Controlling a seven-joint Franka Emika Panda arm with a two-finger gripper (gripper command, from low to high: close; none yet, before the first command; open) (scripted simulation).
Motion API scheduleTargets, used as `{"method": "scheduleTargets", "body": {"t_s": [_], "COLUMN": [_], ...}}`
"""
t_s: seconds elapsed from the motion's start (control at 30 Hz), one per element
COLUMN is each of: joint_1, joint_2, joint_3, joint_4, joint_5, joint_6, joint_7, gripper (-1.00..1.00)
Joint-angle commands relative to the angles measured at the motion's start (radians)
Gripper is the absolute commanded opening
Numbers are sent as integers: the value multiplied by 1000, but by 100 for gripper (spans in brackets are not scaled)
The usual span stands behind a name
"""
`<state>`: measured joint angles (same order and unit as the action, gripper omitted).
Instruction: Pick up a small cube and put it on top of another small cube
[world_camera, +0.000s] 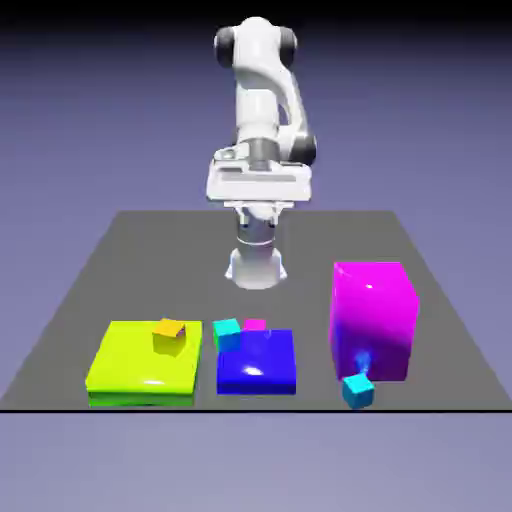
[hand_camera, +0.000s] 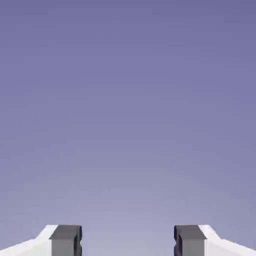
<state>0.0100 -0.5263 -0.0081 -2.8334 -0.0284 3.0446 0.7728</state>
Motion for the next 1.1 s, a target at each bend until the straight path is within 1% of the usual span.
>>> {"method": "scheduleTargets", "body": {"t_s": [0.0,0.37,0.4,0.43,0.8,0.83,0.87,1.07], "joint_1": [-2,-19,-20,-20,-22,-22,-22,-21], "joint_2": [36,435,442,442,831,831,831,613], "joint_3": [-7,-80,-82,-82,43,43,43,-27], "joint_4": [-19,-233,-237,-237,-146,-146,-146,-197], "joint_5": [-24,-282,-287,-287,123,123,123,-106], "joint_6": [6,76,77,77,376,376,376,209], "joint_7": [26,317,322,322,34,34,34,195], "gripper": [0,0,0,0,0,-100,-100,-100]}}
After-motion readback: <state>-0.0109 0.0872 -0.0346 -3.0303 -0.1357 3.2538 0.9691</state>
